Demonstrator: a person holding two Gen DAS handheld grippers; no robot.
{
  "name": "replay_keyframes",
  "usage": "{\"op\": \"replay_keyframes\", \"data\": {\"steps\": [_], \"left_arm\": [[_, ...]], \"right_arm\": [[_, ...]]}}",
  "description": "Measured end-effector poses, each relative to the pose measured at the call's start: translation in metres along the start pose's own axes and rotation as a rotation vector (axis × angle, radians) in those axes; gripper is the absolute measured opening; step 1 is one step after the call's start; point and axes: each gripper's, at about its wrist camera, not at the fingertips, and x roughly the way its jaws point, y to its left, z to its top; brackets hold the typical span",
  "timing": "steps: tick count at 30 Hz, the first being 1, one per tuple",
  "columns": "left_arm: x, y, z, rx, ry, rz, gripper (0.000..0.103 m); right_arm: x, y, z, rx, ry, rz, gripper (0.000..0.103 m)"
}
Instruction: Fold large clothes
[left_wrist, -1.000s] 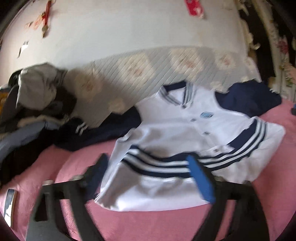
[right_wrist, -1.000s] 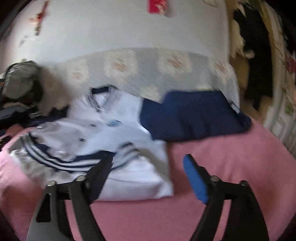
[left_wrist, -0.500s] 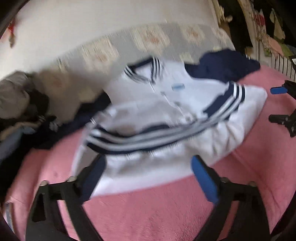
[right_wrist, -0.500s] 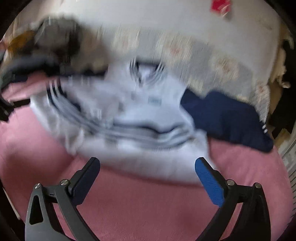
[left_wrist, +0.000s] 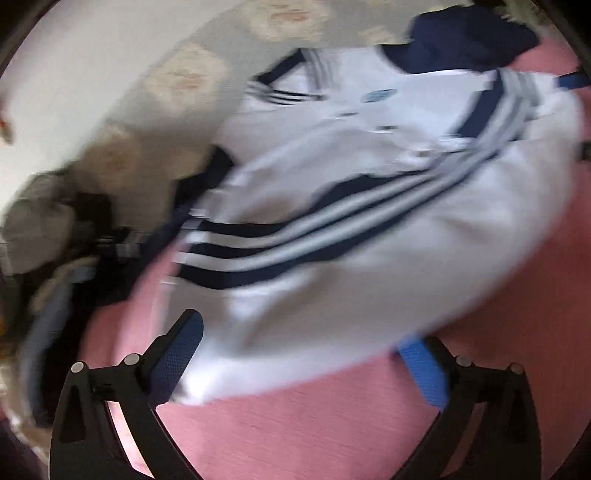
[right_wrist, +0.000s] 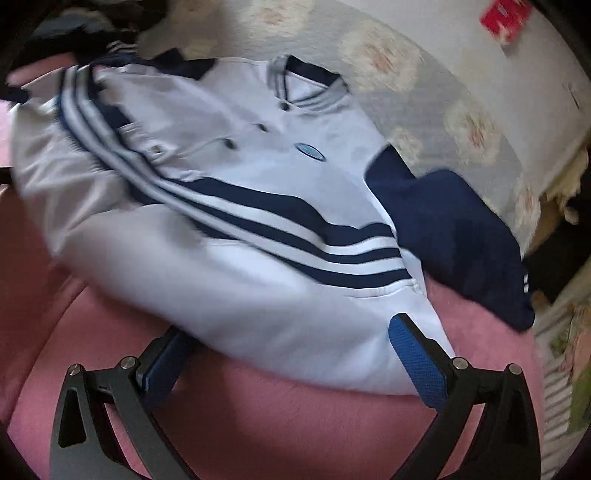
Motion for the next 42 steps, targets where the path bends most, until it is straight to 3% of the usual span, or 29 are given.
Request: {"op": "replay_keyframes", "data": {"steps": [2,5,9,11,12,13,14,15,18,19,22,26,32,35,36,40,42], "left_arm": [[0.01,0.013,-0.002,-0.034,-0.002,0.054,0.089],[0.014,0.034,-0.007,-0.128,0.001,-0.01,0.071],[0.012,0.032,-0.009,-0.112,-0.002,-0.003,0.048],[0.025,0.026,-0.007,-0.094,0.043,0.011,0.044],[0.028,0.025,-0.006,-0.087,0.044,0.019,0.043],[0.028,0.026,-0.003,-0.086,0.042,0.019,0.041],[0.027,0.027,-0.003,-0.092,0.042,0.017,0.039],[0.027,0.028,-0.005,-0.096,0.044,0.012,0.035],[0.02,0.028,-0.01,-0.084,0.047,0.009,0.02],[0.016,0.026,-0.011,-0.078,0.047,0.02,0.018],[0.001,0.027,-0.014,-0.108,0.052,-0.009,0.017],[-0.023,0.033,-0.025,-0.178,0.062,-0.076,0.017],[-0.06,0.015,-0.055,-0.174,0.099,-0.134,0.017],[-0.067,0.005,-0.066,-0.123,0.121,-0.136,0.028],[-0.068,0.003,-0.068,-0.106,0.1,-0.119,0.032],[-0.067,0.015,-0.068,-0.144,0.07,-0.118,0.049],[-0.064,0.022,-0.07,-0.186,0.063,-0.141,0.051]], "right_arm": [[0.003,-0.007,0.0,-0.001,-0.012,-0.03,0.103],[0.001,-0.001,-0.004,-0.094,-0.039,-0.158,0.103],[-0.001,-0.007,-0.002,-0.094,-0.001,-0.145,0.103],[-0.001,-0.015,-0.002,-0.065,0.009,-0.11,0.1],[0.002,-0.021,-0.002,-0.038,0.011,-0.069,0.093],[0.006,-0.025,-0.003,-0.003,0.018,-0.047,0.067],[0.011,-0.031,-0.002,0.049,0.035,-0.079,0.051],[0.014,-0.033,0.0,0.082,0.03,-0.102,0.049],[0.013,-0.025,-0.003,0.081,0.005,-0.151,0.031],[0.009,-0.024,-0.004,0.09,-0.002,-0.151,0.023],[-0.011,-0.031,-0.01,0.141,-0.009,-0.094,0.018],[-0.041,-0.04,-0.023,0.17,-0.018,-0.015,0.018],[-0.084,-0.033,-0.056,0.168,0.014,0.031,0.018],[-0.096,-0.027,-0.072,0.175,0.053,0.05,0.022],[-0.096,-0.025,-0.076,0.161,0.059,0.021,0.026],[-0.091,-0.034,-0.083,0.174,0.033,-0.027,0.063],[-0.092,-0.048,-0.088,0.238,0.014,0.004,0.067]]}}
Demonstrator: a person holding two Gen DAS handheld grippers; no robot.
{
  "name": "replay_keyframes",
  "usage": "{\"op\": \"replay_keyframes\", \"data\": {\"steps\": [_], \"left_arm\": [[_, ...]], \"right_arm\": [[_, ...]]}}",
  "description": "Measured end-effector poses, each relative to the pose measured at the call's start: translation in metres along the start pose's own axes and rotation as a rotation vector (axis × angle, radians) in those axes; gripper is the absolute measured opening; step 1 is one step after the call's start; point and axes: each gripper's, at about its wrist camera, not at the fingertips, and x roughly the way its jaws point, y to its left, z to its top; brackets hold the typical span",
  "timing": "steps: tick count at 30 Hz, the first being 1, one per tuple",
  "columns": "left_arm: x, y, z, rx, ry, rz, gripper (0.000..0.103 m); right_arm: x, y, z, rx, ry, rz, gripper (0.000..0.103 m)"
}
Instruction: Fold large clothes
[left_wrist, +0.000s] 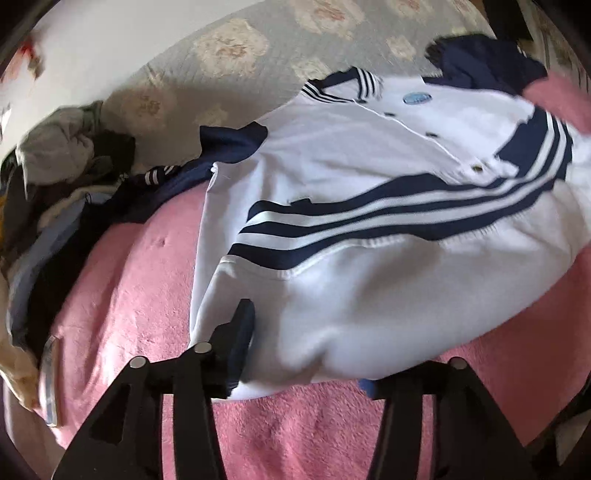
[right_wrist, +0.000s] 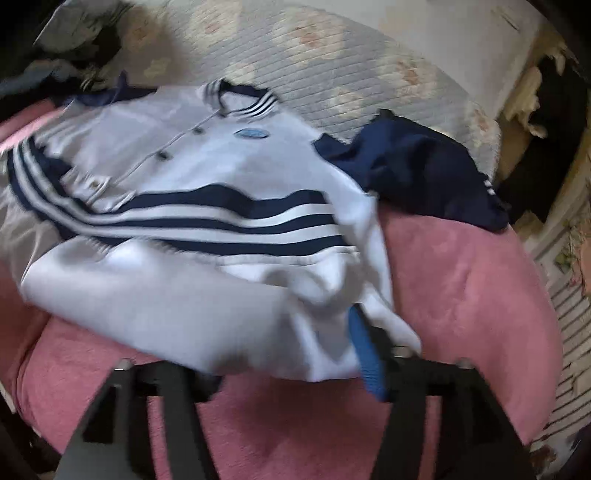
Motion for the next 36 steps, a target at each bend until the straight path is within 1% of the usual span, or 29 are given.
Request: {"op": "replay_keyframes", "data": {"steps": [1,3,6,8,9,12,13,14,16,17,18,20,21,22,23,24,25,26,27,28,30,32,34,35,36], "left_arm": [[0.001,0.003,0.0,-0.017,-0.001,-0.013,0.051],[-0.001,0.007,0.002,-0.032,-0.019,-0.03,0.051],[-0.006,0.008,0.014,-0.008,-0.034,-0.023,0.051],[-0.008,0.014,0.031,-0.012,-0.031,-0.022,0.051],[-0.008,0.019,0.042,-0.03,-0.03,-0.036,0.051],[-0.003,0.04,0.073,-0.098,-0.028,-0.115,0.051],[0.0,0.046,0.083,-0.113,-0.033,-0.13,0.051],[0.006,0.051,0.093,-0.118,-0.043,-0.115,0.051],[0.018,0.054,0.113,-0.08,-0.073,-0.035,0.056],[0.026,0.056,0.122,-0.067,-0.088,0.0,0.057],[0.035,0.06,0.129,-0.075,-0.094,0.013,0.057],[0.058,0.073,0.141,-0.13,-0.076,-0.011,0.057],[0.07,0.08,0.145,-0.16,-0.065,-0.014,0.057],[0.081,0.087,0.147,-0.185,-0.056,-0.004,0.057],[0.09,0.091,0.147,-0.207,-0.052,0.017,0.057],[0.098,0.096,0.145,-0.229,-0.05,0.037,0.056],[0.103,0.101,0.143,-0.253,-0.045,0.034,0.055],[0.104,0.106,0.139,-0.281,-0.049,-0.001,0.055],[0.103,0.112,0.134,-0.311,-0.062,-0.055,0.057],[0.101,0.119,0.129,-0.338,-0.079,-0.102,0.065],[0.095,0.127,0.12,-0.374,-0.103,-0.143,0.078],[0.096,0.129,0.116,-0.375,-0.1,-0.165,0.079],[0.105,0.127,0.114,-0.364,-0.074,-0.189,0.079],[0.11,0.126,0.114,-0.367,-0.063,-0.215,0.078],[0.117,0.126,0.113,-0.381,-0.054,-0.273,0.078]], "right_arm": [[-0.002,-0.007,-0.001,0.037,-0.004,0.032,0.067],[-0.005,-0.012,0.0,0.056,-0.016,0.054,0.067],[-0.01,-0.012,0.008,0.013,-0.054,0.047,0.067],[-0.012,-0.013,0.023,-0.013,-0.079,0.033,0.067],[-0.012,-0.017,0.035,-0.007,-0.089,0.045,0.067],[-0.003,-0.03,0.066,0.022,-0.088,0.092,0.067],[0.004,-0.035,0.079,0.039,-0.082,0.104,0.067],[0.008,-0.038,0.084,0.05,-0.078,0.111,0.067],[0.024,-0.047,0.106,0.084,-0.069,0.127,0.067],[0.03,-0.049,0.112,0.088,-0.068,0.123,0.067],[0.038,-0.051,0.124,0.082,-0.072,0.111,0.067],[0.055,-0.053,0.143,0.072,-0.087,0.08,0.07],[0.062,-0.055,0.15,0.074,-0.083,0.075,0.076],[0.073,-0.059,0.158,0.085,-0.075,0.082,0.077],[0.079,-0.063,0.163,0.105,-0.065,0.104,0.078],[0.085,-0.069,0.169,0.147,-0.051,0.148,0.08],[0.09,-0.077,0.173,0.196,-0.032,0.208,0.086],[0.091,-0.081,0.174,0.22,-0.028,0.237,0.086],[0.088,-0.089,0.173,0.255,-0.039,0.263,0.086],[0.081,-0.097,0.169,0.284,-0.074,0.26,0.086],[0.07,-0.109,0.156,0.308,-0.125,0.225,0.088],[0.068,-0.12,0.141,0.327,-0.116,0.182,0.095],[0.074,-0.132,0.124,0.374,-0.077,0.166,0.095],[0.077,-0.139,0.115,0.426,-0.061,0.174,0.095],[0.081,-0.146,0.108,0.481,-0.049,0.199,0.095]]}}
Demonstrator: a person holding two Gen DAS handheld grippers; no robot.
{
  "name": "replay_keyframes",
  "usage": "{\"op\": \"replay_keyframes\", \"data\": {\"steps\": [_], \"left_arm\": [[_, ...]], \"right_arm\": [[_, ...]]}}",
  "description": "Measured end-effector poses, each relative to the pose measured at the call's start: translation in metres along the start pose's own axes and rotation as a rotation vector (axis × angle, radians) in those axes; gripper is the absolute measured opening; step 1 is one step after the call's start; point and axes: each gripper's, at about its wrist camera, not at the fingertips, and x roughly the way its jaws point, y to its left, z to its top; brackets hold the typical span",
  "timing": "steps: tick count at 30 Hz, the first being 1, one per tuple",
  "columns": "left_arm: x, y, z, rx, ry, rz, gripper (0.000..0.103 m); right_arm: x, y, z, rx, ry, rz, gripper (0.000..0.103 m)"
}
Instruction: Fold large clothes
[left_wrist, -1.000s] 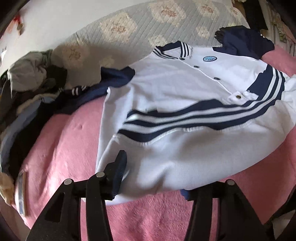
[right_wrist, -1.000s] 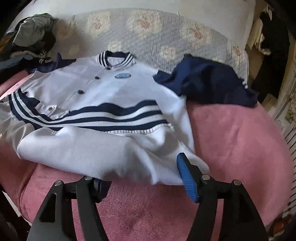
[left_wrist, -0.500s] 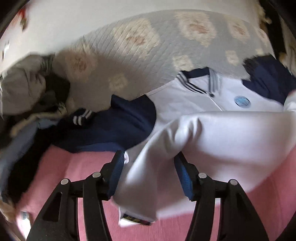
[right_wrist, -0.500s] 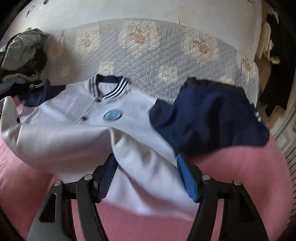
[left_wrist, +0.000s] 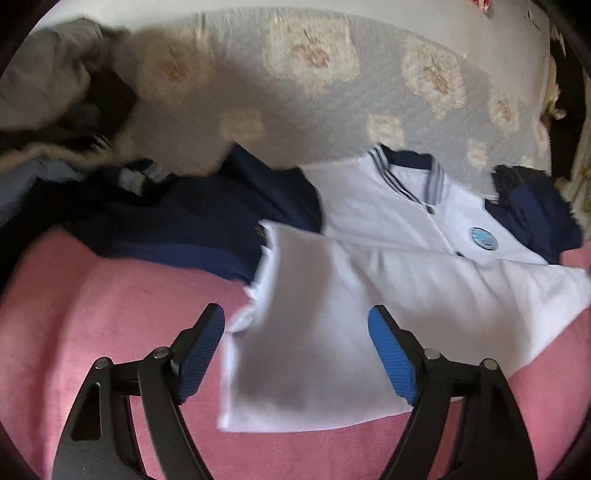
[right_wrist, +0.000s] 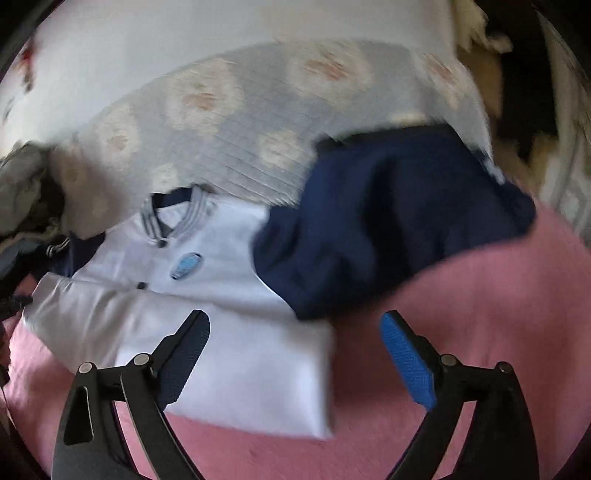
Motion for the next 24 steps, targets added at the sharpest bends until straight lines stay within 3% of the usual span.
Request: {"op": "replay_keyframes", "data": {"steps": [2,4,6,7,9,10,12,14,16,18,19,20,22,24], "left_arm": [[0.012,0.003,-0.004,-0.049,0.033,-0.086,0.069],[0.02,0.002,-0.007,-0.064,0.057,-0.098,0.023],[0.013,-0.002,-0.009,-0.044,0.003,-0.033,0.005],[0.007,-0.002,-0.01,-0.041,-0.026,-0.033,0.005],[-0.015,0.0,-0.013,-0.071,-0.11,-0.001,0.003],[-0.027,0.002,-0.014,-0.085,-0.154,0.048,0.003],[-0.044,0.008,-0.012,-0.089,-0.198,0.037,0.004],[-0.049,0.01,-0.011,-0.078,-0.167,0.036,0.004],[-0.047,0.008,-0.016,-0.053,-0.151,0.064,0.004],[-0.044,0.008,-0.023,-0.03,-0.151,0.124,0.004],[-0.039,0.01,-0.027,-0.04,-0.135,0.152,0.004],[-0.035,0.015,-0.032,-0.064,-0.113,0.155,0.004],[-0.028,0.023,-0.039,-0.108,-0.087,0.13,0.005],[-0.033,0.027,-0.041,-0.126,-0.111,0.106,0.009]], "right_arm": [[0.005,-0.017,-0.008,0.133,0.031,0.107,0.095],[0.022,-0.024,-0.015,0.2,0.079,0.258,0.094],[0.04,-0.014,-0.019,0.156,0.126,0.168,0.054],[0.049,0.0,-0.021,0.083,0.138,0.033,0.031],[0.049,0.024,-0.021,-0.039,0.08,-0.09,0.017],[0.039,0.035,-0.015,-0.07,0.022,-0.074,0.01],[0.018,0.048,-0.001,-0.085,-0.07,-0.049,0.01],[-0.001,0.062,0.02,-0.11,-0.135,0.041,0.01],[-0.001,0.071,0.036,-0.145,-0.185,0.057,0.01],[0.018,0.068,0.044,-0.159,-0.195,0.001,0.01],[0.043,0.063,0.045,-0.165,-0.146,-0.063,0.012],[0.055,0.057,0.042,-0.156,-0.112,-0.097,0.018],[0.092,0.041,0.027,-0.13,-0.015,-0.254,0.024],[0.085,0.027,0.014,-0.105,-0.036,-0.299,0.04]]}}
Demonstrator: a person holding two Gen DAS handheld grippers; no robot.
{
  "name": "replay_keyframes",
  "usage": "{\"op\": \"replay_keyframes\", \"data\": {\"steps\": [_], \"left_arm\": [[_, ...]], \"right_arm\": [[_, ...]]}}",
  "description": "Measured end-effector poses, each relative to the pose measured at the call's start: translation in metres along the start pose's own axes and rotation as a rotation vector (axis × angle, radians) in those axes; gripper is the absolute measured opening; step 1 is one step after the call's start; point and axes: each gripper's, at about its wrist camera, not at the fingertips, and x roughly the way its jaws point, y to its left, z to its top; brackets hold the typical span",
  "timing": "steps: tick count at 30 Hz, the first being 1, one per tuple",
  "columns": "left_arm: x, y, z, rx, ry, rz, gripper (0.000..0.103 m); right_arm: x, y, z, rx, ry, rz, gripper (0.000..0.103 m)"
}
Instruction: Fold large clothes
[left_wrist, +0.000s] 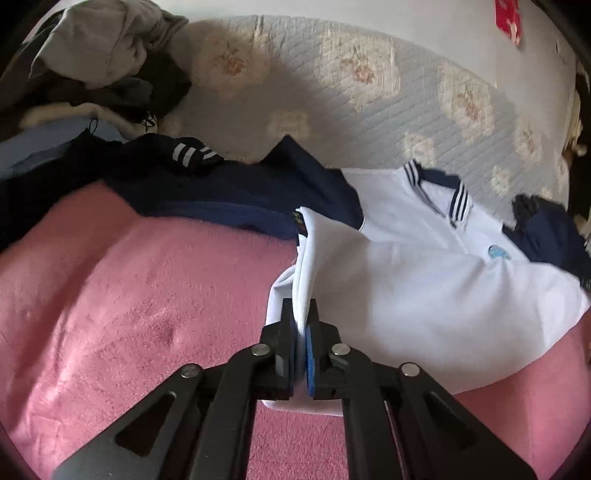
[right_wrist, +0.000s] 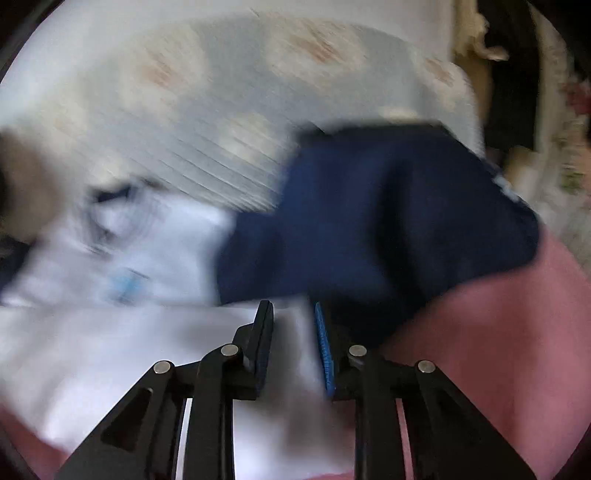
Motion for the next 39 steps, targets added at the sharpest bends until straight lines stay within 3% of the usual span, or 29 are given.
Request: {"op": "replay_keyframes", "data": {"steps": [2,3,4,6,8,10,11,13,14,16,17,18,19,21,22,23,24,28,31,33,34,35,37,39], "left_arm": [[-0.013,-0.001,0.001,0.014,-0.047,-0.011,0.019],[-0.021,-0.005,0.001,0.039,-0.079,0.009,0.031],[-0.026,-0.008,0.001,0.064,-0.102,0.028,0.034],[-0.034,-0.018,0.0,0.105,-0.128,0.028,0.037],[-0.035,-0.027,0.0,0.127,-0.114,0.022,0.047],[-0.029,-0.033,0.001,0.122,-0.092,0.061,0.082],[-0.024,-0.033,0.002,0.102,-0.071,0.067,0.087],[-0.014,-0.023,0.002,0.012,-0.013,0.015,0.089],[-0.008,-0.016,0.0,-0.035,0.022,-0.018,0.089],[0.007,-0.008,-0.004,-0.094,0.09,-0.047,0.089],[0.012,-0.008,-0.007,-0.089,0.105,-0.044,0.088],[0.015,-0.011,-0.01,-0.07,0.11,-0.043,0.088],[0.015,-0.015,-0.011,-0.052,0.106,-0.037,0.088],[0.014,-0.021,-0.01,-0.031,0.102,-0.027,0.088],[0.014,-0.022,-0.01,-0.027,0.1,-0.014,0.088],[0.015,-0.022,-0.011,-0.026,0.102,-0.007,0.088],[0.015,-0.021,-0.012,-0.026,0.098,-0.008,0.088],[0.014,-0.022,-0.015,-0.021,0.083,-0.017,0.088],[0.015,-0.026,-0.016,-0.004,0.079,-0.005,0.088],[0.013,-0.029,-0.017,0.015,0.068,-0.002,0.088],[0.012,-0.031,-0.017,0.022,0.063,0.0,0.088],[0.012,-0.032,-0.017,0.026,0.061,0.001,0.088],[0.012,-0.03,-0.016,0.021,0.062,-0.005,0.088],[0.014,-0.028,-0.016,0.009,0.071,-0.014,0.089]], "right_arm": [[-0.021,-0.025,-0.011,0.083,-0.07,0.049,0.083],[-0.036,-0.038,-0.016,0.125,-0.127,0.104,0.085],[-0.046,-0.046,-0.02,0.146,-0.152,0.144,0.085],[-0.06,-0.057,-0.024,0.169,-0.126,0.228,0.085],[-0.063,-0.057,-0.027,0.158,-0.084,0.291,0.085],[-0.057,-0.044,-0.026,0.105,-0.01,0.29,0.085],[-0.052,-0.039,-0.025,0.09,0.02,0.256,0.085],[-0.038,-0.04,-0.028,0.126,0.067,0.21,0.085],[-0.034,-0.046,-0.034,0.157,0.069,0.229,0.085],[-0.01,-0.054,-0.043,0.242,0.117,0.361,0.085],[0.011,-0.052,-0.048,0.259,0.206,0.443,0.084],[0.022,-0.05,-0.05,0.27,0.241,0.481,0.081],[0.022,-0.047,-0.051,0.251,0.211,0.471,0.079],[0.021,-0.028,-0.042,0.104,0.183,0.368,0.075],[0.019,-0.02,-0.038,0.037,0.174,0.285,0.074],[0.015,-0.011,-0.034,-0.043,0.154,0.142,0.074],[0.006,-0.013,-0.03,-0.041,0.124,0.108,0.074],[-0.061,-0.026,-0.02,0.085,-0.076,0.223,0.072],[-0.089,-0.014,-0.009,0.053,-0.133,0.343,0.066],[-0.087,0.009,0.001,0.009,-0.077,0.461,0.049],[-0.08,0.02,0.003,-0.007,-0.037,0.477,0.033],[-0.063,0.037,0.003,-0.029,0.043,0.463,0.027],[-0.028,0.059,-0.003,-0.063,0.168,0.414,0.025],[0.0,0.068,-0.011,-0.08,0.212,0.374,0.021]]}}
